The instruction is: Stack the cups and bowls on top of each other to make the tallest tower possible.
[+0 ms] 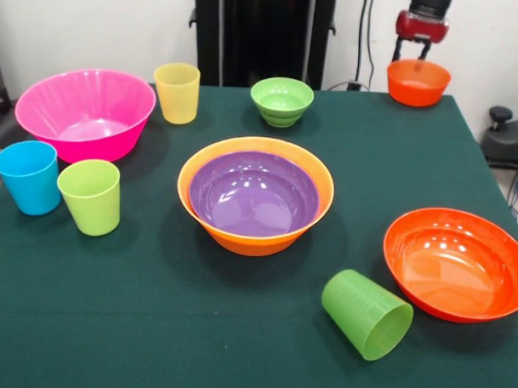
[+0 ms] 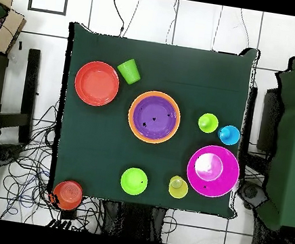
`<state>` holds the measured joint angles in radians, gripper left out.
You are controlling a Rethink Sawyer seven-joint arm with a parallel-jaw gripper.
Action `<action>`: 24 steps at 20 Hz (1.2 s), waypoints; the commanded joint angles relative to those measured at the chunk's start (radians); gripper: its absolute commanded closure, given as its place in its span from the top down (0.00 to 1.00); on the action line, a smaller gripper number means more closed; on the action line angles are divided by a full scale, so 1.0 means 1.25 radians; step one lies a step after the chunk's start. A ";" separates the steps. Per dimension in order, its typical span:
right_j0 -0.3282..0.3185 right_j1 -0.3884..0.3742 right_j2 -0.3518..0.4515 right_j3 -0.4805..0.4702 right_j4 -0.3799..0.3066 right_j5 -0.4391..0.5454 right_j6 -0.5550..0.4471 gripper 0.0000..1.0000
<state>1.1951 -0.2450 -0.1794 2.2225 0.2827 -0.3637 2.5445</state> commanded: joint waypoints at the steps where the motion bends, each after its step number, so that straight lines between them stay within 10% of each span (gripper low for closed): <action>1: 0.046 0.109 0.064 -0.148 0.123 -0.035 0.125 1.00; 10: -0.064 0.086 0.081 -0.135 0.051 -0.056 0.123 1.00; 24: -0.557 -0.245 0.212 0.020 -0.277 0.068 0.067 1.00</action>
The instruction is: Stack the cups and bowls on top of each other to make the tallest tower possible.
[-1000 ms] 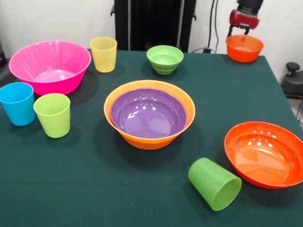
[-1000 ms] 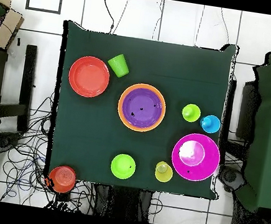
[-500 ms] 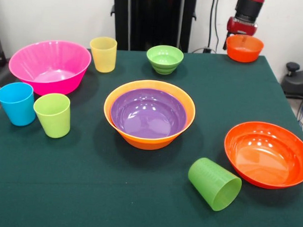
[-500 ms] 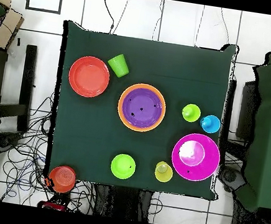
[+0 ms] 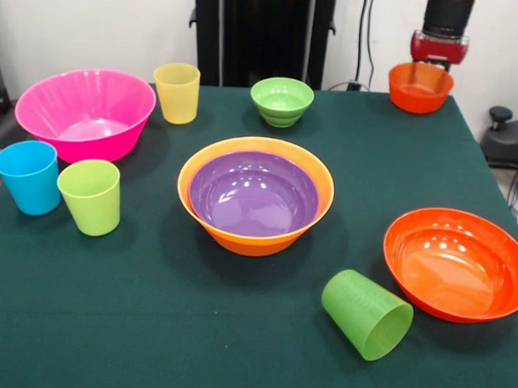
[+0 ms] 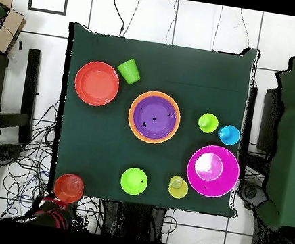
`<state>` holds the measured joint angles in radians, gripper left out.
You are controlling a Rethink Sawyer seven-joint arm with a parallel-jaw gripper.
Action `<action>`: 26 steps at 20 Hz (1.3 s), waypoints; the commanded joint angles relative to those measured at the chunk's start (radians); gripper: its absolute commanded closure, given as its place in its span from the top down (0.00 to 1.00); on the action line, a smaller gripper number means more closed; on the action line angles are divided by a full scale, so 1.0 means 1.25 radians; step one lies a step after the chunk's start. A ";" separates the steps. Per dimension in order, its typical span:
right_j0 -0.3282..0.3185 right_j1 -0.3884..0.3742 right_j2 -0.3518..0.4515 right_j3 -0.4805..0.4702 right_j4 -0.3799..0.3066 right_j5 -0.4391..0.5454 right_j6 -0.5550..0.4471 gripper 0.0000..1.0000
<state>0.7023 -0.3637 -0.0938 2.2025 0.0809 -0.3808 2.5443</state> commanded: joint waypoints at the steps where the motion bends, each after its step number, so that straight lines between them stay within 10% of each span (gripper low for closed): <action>1: -0.195 -0.166 0.159 0.047 -0.133 0.089 0.067 1.00; 11: -0.336 -0.211 0.235 0.080 -0.166 0.086 0.094 1.00; 26: -0.324 -0.337 0.247 0.117 -0.094 0.227 0.090 1.00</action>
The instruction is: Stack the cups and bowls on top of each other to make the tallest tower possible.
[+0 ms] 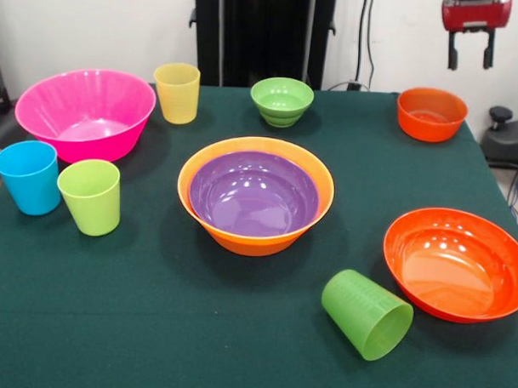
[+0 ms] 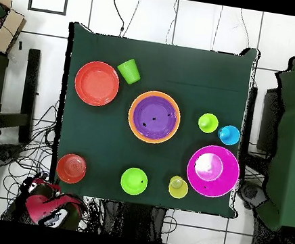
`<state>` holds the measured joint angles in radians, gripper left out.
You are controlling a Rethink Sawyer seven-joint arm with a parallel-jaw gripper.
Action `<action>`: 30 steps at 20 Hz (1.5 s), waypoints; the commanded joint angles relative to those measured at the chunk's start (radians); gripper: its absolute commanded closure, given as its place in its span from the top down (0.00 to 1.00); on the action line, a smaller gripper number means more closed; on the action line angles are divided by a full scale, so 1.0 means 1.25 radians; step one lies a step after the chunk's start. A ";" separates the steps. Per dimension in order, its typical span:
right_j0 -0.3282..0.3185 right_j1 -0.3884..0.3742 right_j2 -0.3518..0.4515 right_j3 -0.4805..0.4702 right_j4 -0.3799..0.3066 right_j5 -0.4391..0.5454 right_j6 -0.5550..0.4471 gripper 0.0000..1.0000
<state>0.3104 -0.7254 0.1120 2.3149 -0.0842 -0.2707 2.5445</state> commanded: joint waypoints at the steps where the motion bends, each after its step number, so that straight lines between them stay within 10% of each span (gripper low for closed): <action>1: -0.005 -0.048 0.079 0.027 0.040 0.139 0.093 1.00; 8: -0.034 -0.079 0.047 0.004 0.035 0.204 0.062 1.00; 15: 0.014 0.123 -0.076 -0.121 0.053 0.065 0.062 1.00; 22: 0.094 0.186 -0.252 -0.237 0.095 0.201 0.008 1.00; 30: 0.084 0.190 -0.233 -0.261 0.086 0.224 0.032 1.00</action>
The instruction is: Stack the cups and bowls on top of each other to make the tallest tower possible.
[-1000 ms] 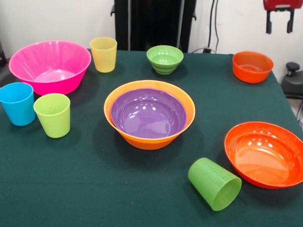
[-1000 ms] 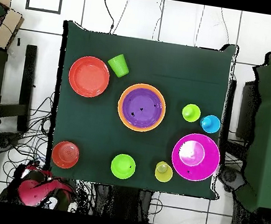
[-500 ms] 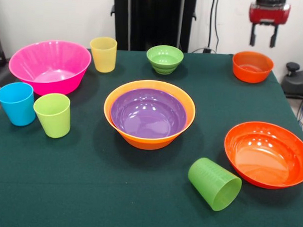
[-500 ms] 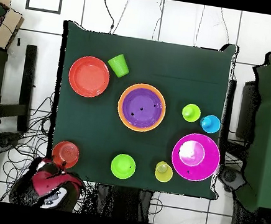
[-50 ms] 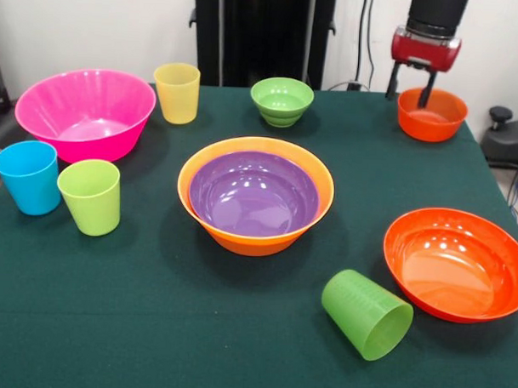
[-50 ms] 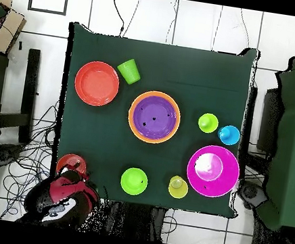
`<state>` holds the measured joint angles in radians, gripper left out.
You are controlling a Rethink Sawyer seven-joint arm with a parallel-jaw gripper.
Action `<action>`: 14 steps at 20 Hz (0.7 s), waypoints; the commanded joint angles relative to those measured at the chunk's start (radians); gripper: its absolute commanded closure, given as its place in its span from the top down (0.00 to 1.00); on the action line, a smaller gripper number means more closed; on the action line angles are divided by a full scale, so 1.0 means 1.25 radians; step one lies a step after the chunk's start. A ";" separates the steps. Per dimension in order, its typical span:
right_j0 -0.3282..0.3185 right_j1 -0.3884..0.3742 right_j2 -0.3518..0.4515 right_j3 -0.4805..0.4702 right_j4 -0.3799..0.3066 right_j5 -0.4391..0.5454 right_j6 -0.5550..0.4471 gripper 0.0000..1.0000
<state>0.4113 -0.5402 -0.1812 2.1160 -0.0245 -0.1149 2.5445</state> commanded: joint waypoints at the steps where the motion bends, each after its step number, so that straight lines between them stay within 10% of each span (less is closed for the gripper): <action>1: 0.002 0.043 0.004 -0.103 0.037 0.101 0.035 1.00; 14: -0.003 0.061 0.047 -0.123 0.003 0.095 0.024 1.00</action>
<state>0.4114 -0.4934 -0.2069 2.0464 -0.0246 -0.1022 2.5445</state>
